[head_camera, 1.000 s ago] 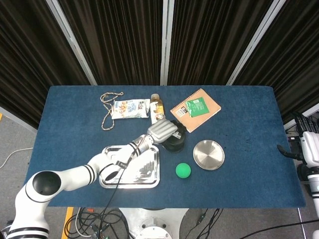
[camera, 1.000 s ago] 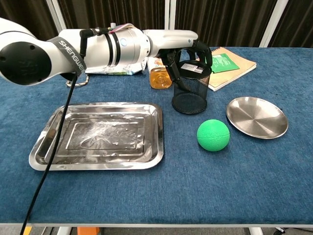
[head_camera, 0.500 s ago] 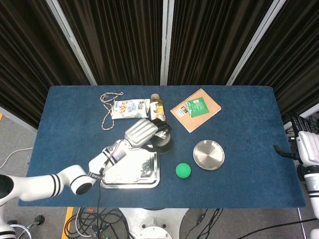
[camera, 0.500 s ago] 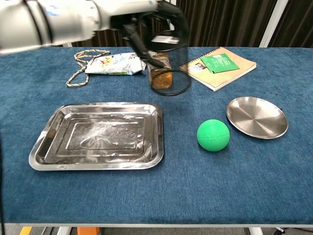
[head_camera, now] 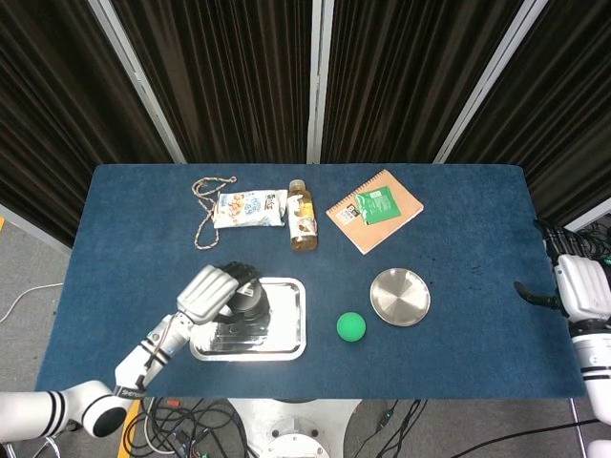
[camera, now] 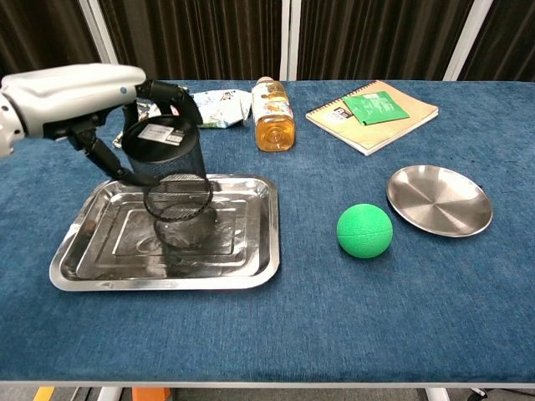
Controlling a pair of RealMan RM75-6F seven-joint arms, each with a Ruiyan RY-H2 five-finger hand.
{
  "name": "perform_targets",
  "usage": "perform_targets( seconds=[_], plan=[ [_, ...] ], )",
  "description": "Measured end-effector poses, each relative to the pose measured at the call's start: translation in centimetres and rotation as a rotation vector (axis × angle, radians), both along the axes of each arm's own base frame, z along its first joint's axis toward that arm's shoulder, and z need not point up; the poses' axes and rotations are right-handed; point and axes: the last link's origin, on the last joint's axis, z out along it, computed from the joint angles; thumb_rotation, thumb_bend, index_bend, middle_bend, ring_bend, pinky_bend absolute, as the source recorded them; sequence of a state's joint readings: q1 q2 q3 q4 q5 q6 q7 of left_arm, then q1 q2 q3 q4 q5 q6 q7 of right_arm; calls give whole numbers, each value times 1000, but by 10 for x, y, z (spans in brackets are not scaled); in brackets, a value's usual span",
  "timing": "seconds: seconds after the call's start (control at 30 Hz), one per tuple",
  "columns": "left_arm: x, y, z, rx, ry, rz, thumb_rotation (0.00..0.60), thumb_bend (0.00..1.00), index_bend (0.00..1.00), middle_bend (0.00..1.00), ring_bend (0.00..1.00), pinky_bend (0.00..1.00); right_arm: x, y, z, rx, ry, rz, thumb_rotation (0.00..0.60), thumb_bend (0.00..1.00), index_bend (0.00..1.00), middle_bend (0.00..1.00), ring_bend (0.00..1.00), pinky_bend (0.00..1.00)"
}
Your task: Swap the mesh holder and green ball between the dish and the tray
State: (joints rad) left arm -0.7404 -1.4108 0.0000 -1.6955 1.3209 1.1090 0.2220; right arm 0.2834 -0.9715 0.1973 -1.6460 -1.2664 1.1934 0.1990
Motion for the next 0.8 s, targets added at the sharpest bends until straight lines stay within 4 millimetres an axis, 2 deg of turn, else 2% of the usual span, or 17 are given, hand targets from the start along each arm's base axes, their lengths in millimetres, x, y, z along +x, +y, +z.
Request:
perform_targets(
  seconds=[0.4,0.63,0.8],
  plan=[
    [-16,-12,-7,-29,35,18,600,232,315,295,212,478,1,-2,-6,12,10,-8,600,176,0,27,0,0],
    [-21,-16,-7,-58,19,38,600,142,163,189,109,384,3,-2,-7,13,9,-6,600,176,0,30,0,0],
    [-20,-17,0,-35,-21,33,600,107,125,150,82,363,3,-3,-8,16,10,-2,600,176,0,29,0,0]
  ],
)
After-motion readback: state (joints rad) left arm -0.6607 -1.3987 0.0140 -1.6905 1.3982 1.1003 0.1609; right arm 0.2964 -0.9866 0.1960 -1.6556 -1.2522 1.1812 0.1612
